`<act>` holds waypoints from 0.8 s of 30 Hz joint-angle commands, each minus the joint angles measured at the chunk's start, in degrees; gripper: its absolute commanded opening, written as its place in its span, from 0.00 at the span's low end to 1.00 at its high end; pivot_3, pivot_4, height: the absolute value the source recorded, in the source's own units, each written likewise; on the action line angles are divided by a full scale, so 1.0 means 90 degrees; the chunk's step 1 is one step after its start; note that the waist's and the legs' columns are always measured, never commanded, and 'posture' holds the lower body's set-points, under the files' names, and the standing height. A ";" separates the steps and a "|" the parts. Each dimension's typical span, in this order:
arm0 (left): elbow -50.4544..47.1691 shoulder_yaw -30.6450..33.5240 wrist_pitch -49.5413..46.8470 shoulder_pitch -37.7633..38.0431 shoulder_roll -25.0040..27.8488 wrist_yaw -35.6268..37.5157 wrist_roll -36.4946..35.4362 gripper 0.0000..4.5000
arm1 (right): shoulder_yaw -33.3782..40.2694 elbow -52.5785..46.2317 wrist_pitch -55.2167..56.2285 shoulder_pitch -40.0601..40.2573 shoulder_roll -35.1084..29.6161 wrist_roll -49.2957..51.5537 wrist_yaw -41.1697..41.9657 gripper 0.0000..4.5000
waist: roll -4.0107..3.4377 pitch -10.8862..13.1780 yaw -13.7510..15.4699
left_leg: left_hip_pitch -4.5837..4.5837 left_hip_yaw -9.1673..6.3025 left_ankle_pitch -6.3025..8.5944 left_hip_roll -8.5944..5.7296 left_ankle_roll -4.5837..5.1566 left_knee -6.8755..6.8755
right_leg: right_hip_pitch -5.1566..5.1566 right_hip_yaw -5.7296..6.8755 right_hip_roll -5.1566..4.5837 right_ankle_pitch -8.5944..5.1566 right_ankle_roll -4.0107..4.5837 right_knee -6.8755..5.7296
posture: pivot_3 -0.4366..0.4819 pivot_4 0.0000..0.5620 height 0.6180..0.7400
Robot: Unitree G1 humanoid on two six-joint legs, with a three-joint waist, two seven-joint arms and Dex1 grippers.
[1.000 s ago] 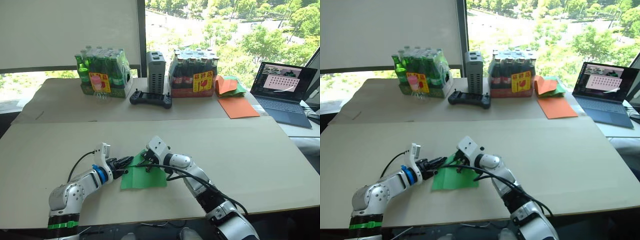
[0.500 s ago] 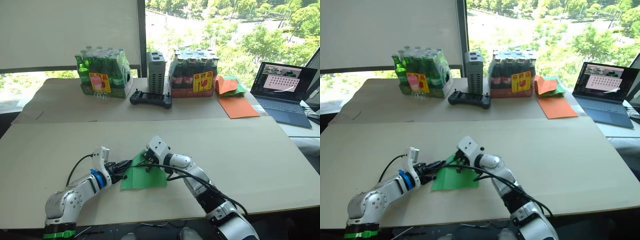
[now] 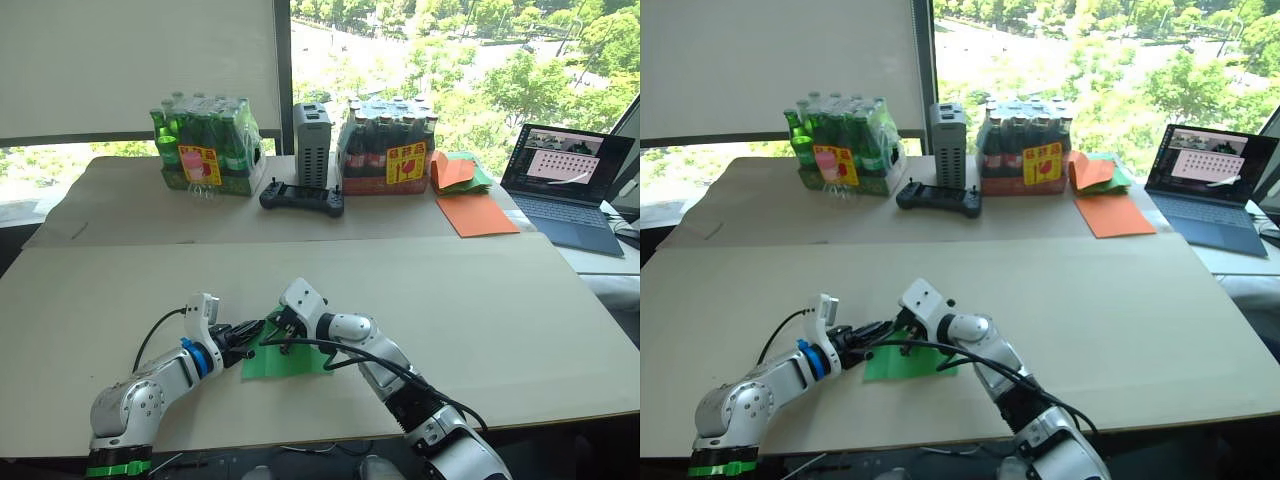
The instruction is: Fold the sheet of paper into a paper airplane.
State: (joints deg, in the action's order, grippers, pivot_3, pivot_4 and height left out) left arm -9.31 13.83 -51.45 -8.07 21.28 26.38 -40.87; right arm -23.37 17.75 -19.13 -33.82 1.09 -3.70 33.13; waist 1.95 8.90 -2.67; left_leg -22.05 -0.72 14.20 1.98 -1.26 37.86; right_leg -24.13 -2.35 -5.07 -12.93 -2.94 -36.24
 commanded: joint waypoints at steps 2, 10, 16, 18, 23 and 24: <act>0.0138 -0.0057 -0.0155 0.0168 -0.0009 -0.0189 0.0109 0.05 | 0.0007 0.0065 0.0112 -0.0139 0.0118 -0.0052 -0.0129 0.00 | 0.0000 0.0000 -0.0001 | 0.0001 0.0000 0.0000 0.0000 0.0000 0.0000 | 0.0000 0.0000 0.0000 0.0000 0.0000 -0.0001 | 0.48 0.27 0.89; 0.0129 -0.0073 -0.0133 0.0161 -0.0042 -0.0212 0.0109 0.05 | 0.0142 0.0287 -0.0014 -0.0284 0.0373 0.0028 -0.0287 0.00 | 0.0000 0.0000 0.0003 | 0.0002 -0.0001 0.0000 0.0000 0.0000 0.0000 | 0.0000 0.0000 0.0000 0.0000 0.0000 -0.0001 | 0.48 0.27 0.89; 0.0104 -0.0032 -0.0142 0.0168 -0.0056 -0.0238 0.0081 0.05 | 0.0166 0.0453 0.0035 -0.0351 0.0325 -0.0124 -0.0484 0.00 | 0.0000 0.0000 0.0005 | 0.0001 0.0000 0.0000 0.0000 0.0000 0.0000 | 0.0000 0.0000 0.0000 0.0000 0.0000 -0.0001 | 0.48 0.27 0.89; 0.0090 -0.0038 -0.0138 0.0183 -0.0045 -0.0228 0.0083 0.05 | 0.0157 0.0479 0.0035 -0.0350 0.0278 -0.0156 -0.0488 0.00 | 0.0000 0.0000 0.0006 | 0.0001 -0.0001 0.0000 0.0000 0.0000 0.0000 | 0.0000 0.0000 0.0000 0.0000 0.0000 -0.0002 | 0.48 0.27 0.89; 0.0105 -0.0016 -0.0141 0.0167 -0.0031 -0.0229 0.0077 0.05 | 0.0221 0.0460 0.0039 -0.0333 0.0155 -0.0205 -0.0513 0.00 | 0.0000 0.0000 0.0004 | 0.0001 0.0000 0.0000 0.0000 0.0000 0.0000 | 0.0001 0.0000 0.0000 0.0000 0.0000 -0.0001 | 0.48 0.27 0.89; 0.0110 -0.0016 -0.0138 0.0160 -0.0023 -0.0223 0.0079 0.05 | 0.0235 0.0464 0.0046 -0.0333 0.0134 -0.0217 -0.0517 0.00 | 0.0000 0.0000 0.0004 | 0.0001 0.0000 0.0000 0.0000 0.0000 0.0000 | 0.0001 0.0000 0.0000 0.0000 0.0000 -0.0001 | 0.48 0.27 0.89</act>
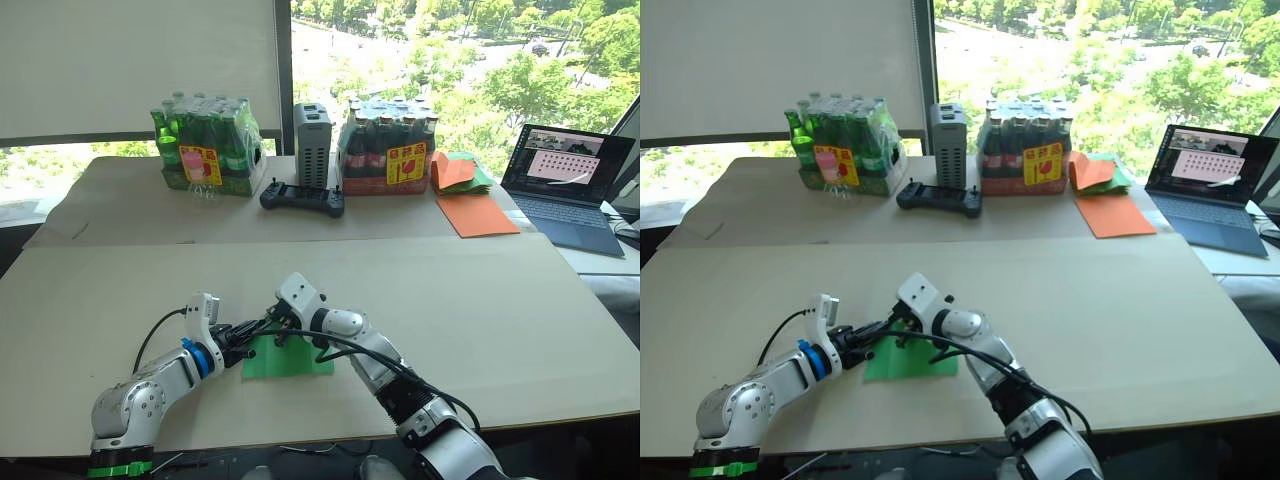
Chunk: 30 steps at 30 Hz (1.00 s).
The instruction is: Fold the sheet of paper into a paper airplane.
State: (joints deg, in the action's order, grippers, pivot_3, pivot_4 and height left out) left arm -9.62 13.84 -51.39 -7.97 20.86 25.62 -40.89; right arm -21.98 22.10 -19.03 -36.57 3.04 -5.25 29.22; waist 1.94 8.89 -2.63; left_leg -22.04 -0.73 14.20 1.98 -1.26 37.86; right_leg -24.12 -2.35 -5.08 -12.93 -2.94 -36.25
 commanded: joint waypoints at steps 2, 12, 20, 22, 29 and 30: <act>0.0158 -0.0011 -0.0148 0.0131 0.0030 -0.0137 0.0077 0.05 | 0.0098 -0.0012 0.0051 -0.0023 -0.0109 -0.0058 -0.0084 0.00 | 0.0000 0.0000 0.0000 | 0.0000 0.0000 0.0000 0.0000 0.0000 0.0000 | 0.0000 0.0000 0.0000 0.0000 0.0000 0.0000 | 0.48 0.27 0.89; 0.0190 -0.0021 -0.0168 0.0068 0.0056 -0.0109 0.0068 0.05 | 0.0241 0.0212 0.0095 -0.0124 -0.0170 -0.0126 -0.0467 0.00 | 0.0000 0.0000 0.0002 | 0.0001 0.0000 0.0000 0.0000 0.0000 0.0000 | 0.0001 0.0000 0.0000 0.0000 0.0000 0.0000 | 0.48 0.27 0.89; 0.0223 0.0003 -0.0167 0.0041 0.0109 -0.0088 0.0067 0.05 | 0.0361 0.0217 0.0131 -0.0143 -0.0308 -0.0066 -0.0465 0.00 | 0.0000 0.0000 -0.0002 | 0.0002 0.0000 0.0000 0.0000 0.0000 0.0000 | 0.0002 0.0000 0.0000 0.0000 0.0000 0.0000 | 0.48 0.27 0.89; 0.0224 0.0007 -0.0174 0.0027 0.0114 -0.0084 0.0055 0.05 | 0.0342 0.0202 0.0120 -0.0122 -0.0329 -0.0065 -0.0422 0.00 | 0.0000 0.0000 0.0000 | 0.0002 0.0000 0.0000 0.0000 0.0000 0.0000 | 0.0002 0.0000 0.0001 0.0000 0.0000 0.0000 | 0.48 0.27 0.89; 0.0250 0.0006 -0.0185 -0.0034 0.0100 -0.0103 0.0064 0.05 | 0.0198 -0.0124 0.0133 0.0063 -0.0246 0.0055 -0.0111 0.00 | 0.0000 0.0000 0.0002 | 0.0001 0.0000 0.0000 0.0000 0.0000 0.0000 | 0.0003 0.0000 0.0000 0.0000 0.0000 0.0001 | 0.48 0.27 0.89; 0.0256 0.0008 -0.0183 -0.0037 0.0102 -0.0099 0.0065 0.05 | 0.0179 -0.0187 0.0117 0.0095 -0.0235 0.0076 -0.0047 0.00 | 0.0000 0.0000 0.0000 | 0.0001 0.0000 0.0000 0.0000 0.0000 0.0000 | 0.0003 0.0000 0.0000 0.0000 0.0000 0.0001 | 0.48 0.27 0.89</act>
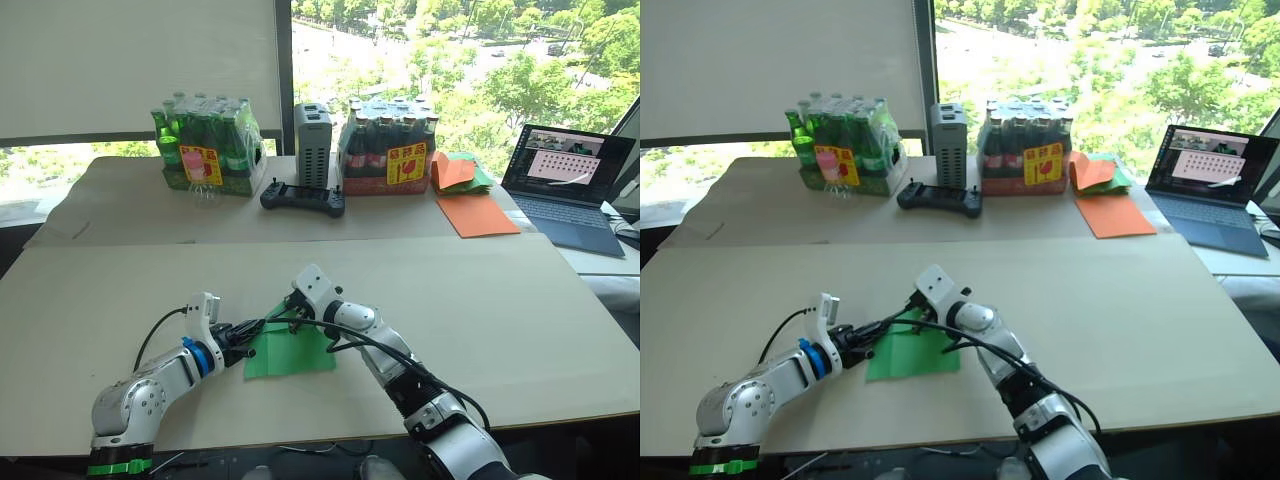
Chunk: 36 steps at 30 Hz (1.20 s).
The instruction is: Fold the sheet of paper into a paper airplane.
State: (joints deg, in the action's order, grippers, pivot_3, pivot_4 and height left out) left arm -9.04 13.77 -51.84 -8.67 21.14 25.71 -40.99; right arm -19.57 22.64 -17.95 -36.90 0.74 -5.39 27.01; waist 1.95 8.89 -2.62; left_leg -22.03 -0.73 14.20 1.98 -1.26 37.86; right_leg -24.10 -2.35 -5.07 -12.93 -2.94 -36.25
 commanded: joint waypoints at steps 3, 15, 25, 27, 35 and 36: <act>0.0190 0.0027 -0.0135 0.0039 0.0070 -0.0111 0.0072 0.05 | -0.0132 -0.0350 -0.0051 0.0209 0.0008 0.0065 0.0308 0.00 | 0.0000 0.0000 -0.0003 | 0.0000 0.0000 0.0000 0.0001 0.0000 0.0000 | -0.0001 0.0000 0.0001 0.0000 0.0000 0.0000 | 0.48 0.27 0.89; 0.0131 0.0316 -0.0224 -0.0253 -0.0016 -0.0274 -0.0139 0.05 | -0.0225 -0.0265 -0.0085 0.0239 -0.0037 -0.0103 0.0373 0.00 | 0.0000 0.0000 -0.0008 | 0.0000 0.0000 0.0000 0.0001 0.0000 0.0000 | -0.0002 0.0000 0.0001 0.0000 0.0000 0.0000 | 0.48 0.27 0.89; 0.0207 0.0464 -0.0565 -0.1014 -0.0278 -0.0640 -0.0612 0.05 | -0.0219 -0.0246 -0.0108 0.0218 -0.0034 -0.0114 0.0353 0.00 | 0.0002 0.0001 -0.0023 | -0.0007 -0.0002 0.0000 0.0000 0.0000 -0.0001 | -0.0006 0.0001 0.0001 0.0000 0.0000 0.0006 | 0.48 0.27 0.89; 0.0286 0.0342 -0.0513 -0.1017 -0.0255 -0.0608 -0.0523 0.05 | -0.0216 -0.0243 -0.0109 0.0210 -0.0022 -0.0114 0.0340 0.00 | 0.0002 0.0001 -0.0018 | -0.0008 -0.0002 0.0000 0.0000 0.0000 -0.0003 | -0.0006 0.0001 0.0001 0.0000 0.0000 0.0006 | 0.48 0.27 0.89; 0.0482 0.0049 -0.0472 -0.0922 -0.0048 -0.0405 -0.0294 0.05 | -0.0200 -0.0286 -0.0146 0.0209 -0.0005 -0.0106 0.0313 0.00 | 0.0001 0.0001 -0.0021 | -0.0008 -0.0002 0.0000 0.0000 0.0000 -0.0003 | -0.0008 0.0001 0.0001 0.0000 0.0000 0.0006 | 0.48 0.27 0.89; 0.0521 0.0051 -0.0468 -0.0908 -0.0022 -0.0393 -0.0271 0.05 | -0.0198 -0.0294 -0.0151 0.0212 -0.0003 -0.0103 0.0311 0.00 | 0.0001 0.0001 -0.0021 | -0.0008 -0.0002 0.0000 0.0000 0.0000 -0.0003 | -0.0007 0.0001 0.0001 0.0000 0.0000 0.0006 | 0.48 0.27 0.89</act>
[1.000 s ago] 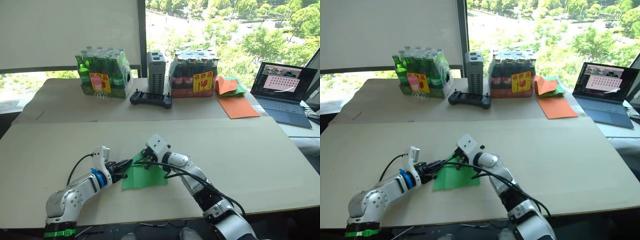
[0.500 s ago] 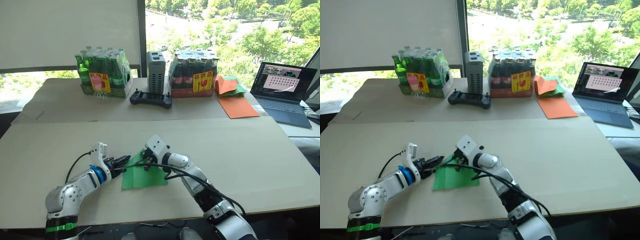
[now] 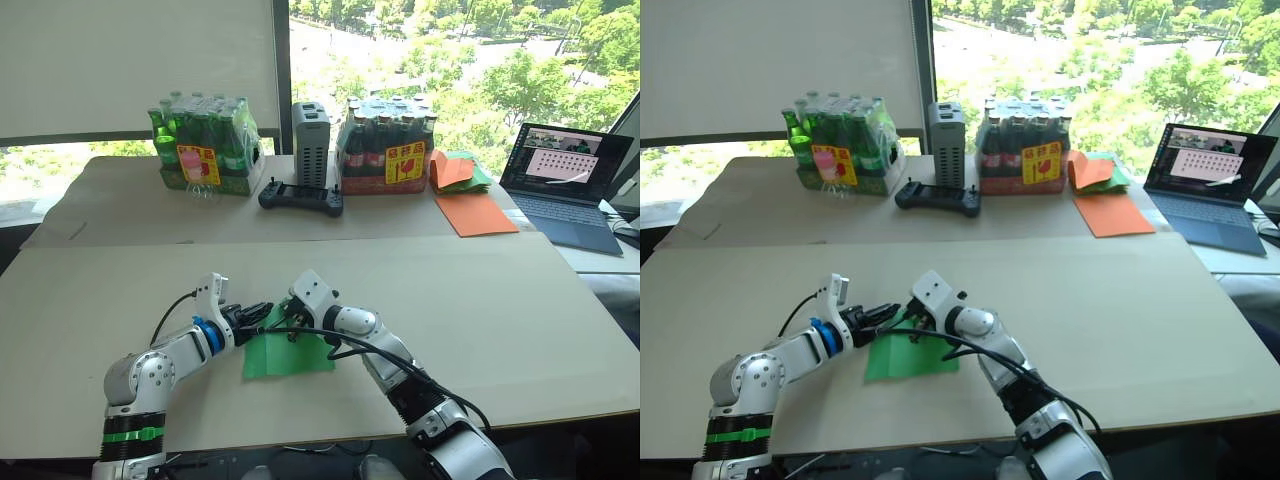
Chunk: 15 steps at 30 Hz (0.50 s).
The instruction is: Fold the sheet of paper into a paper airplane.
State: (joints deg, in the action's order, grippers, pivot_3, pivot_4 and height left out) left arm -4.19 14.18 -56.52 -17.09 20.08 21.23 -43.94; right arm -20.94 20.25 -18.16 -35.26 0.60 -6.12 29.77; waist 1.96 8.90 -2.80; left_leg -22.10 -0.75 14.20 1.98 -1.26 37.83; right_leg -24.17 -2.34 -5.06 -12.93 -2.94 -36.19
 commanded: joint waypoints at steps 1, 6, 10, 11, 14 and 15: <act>0.0009 0.0000 0.0043 0.0044 0.0123 0.0113 0.0081 0.05 | -0.0045 -0.0036 -0.0136 0.0033 0.0015 -0.0018 0.0004 0.00 | 0.0000 0.0000 -0.0001 | 0.0000 0.0000 0.0000 0.0000 0.0000 0.0000 | 0.0000 0.0000 0.0000 0.0000 0.0000 0.0000 | 0.48 0.27 0.89; -0.0030 -0.0138 0.0039 0.0213 0.0304 0.0287 0.0224 0.05 | -0.0039 -0.0053 -0.0152 0.0029 0.0030 -0.0008 0.0001 0.00 | 0.0000 0.0000 -0.0005 | 0.0001 0.0000 0.0000 0.0000 0.0000 0.0000 | 0.0000 0.0000 0.0000 0.0000 0.0000 0.0000 | 0.48 0.27 0.89; -0.0028 -0.0098 0.0053 0.0293 0.0429 0.0396 0.0212 0.05 | -0.0035 -0.0051 -0.0159 0.0020 0.0050 0.0001 -0.0001 0.00 | 0.0000 0.0000 -0.0007 | 0.0002 0.0000 0.0000 0.0001 0.0000 -0.0002 | 0.0000 -0.0001 0.0000 0.0000 0.0000 0.0000 | 0.48 0.27 0.89; -0.0047 -0.0095 0.0022 0.0306 0.0455 0.0426 0.0187 0.05 | -0.0035 -0.0050 -0.0159 0.0021 0.0050 0.0002 0.0001 0.00 | 0.0000 0.0000 -0.0007 | 0.0002 0.0000 0.0000 0.0001 0.0000 -0.0002 | 0.0000 0.0000 0.0000 0.0000 0.0000 0.0000 | 0.48 0.27 0.89; -0.0121 -0.0136 -0.0047 0.0399 0.0554 0.0520 0.0176 0.05 | -0.0044 -0.0055 -0.0166 0.0023 0.0049 0.0001 0.0010 0.00 | 0.0000 0.0000 -0.0015 | 0.0002 0.0000 0.0000 0.0001 0.0000 -0.0002 | 0.0000 0.0000 0.0000 0.0000 0.0000 0.0000 | 0.48 0.27 0.89; -0.0145 -0.0167 -0.0048 0.0444 0.0598 0.0557 0.0200 0.05 | -0.0048 -0.0061 -0.0169 0.0028 0.0049 0.0000 0.0013 0.00 | 0.0000 0.0000 -0.0017 | 0.0002 0.0000 0.0000 0.0001 0.0000 -0.0002 | 0.0000 0.0000 0.0000 0.0000 0.0000 0.0000 | 0.48 0.27 0.89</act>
State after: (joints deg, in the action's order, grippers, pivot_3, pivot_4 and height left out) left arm -4.41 13.26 -56.25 -14.33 24.62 25.90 -42.80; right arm -20.94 20.04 -18.91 -35.27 0.88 -6.09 29.69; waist 1.96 8.90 -2.95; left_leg -22.09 -0.74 14.20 1.99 -1.26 37.82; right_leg -24.17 -2.35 -5.06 -12.93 -2.94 -36.19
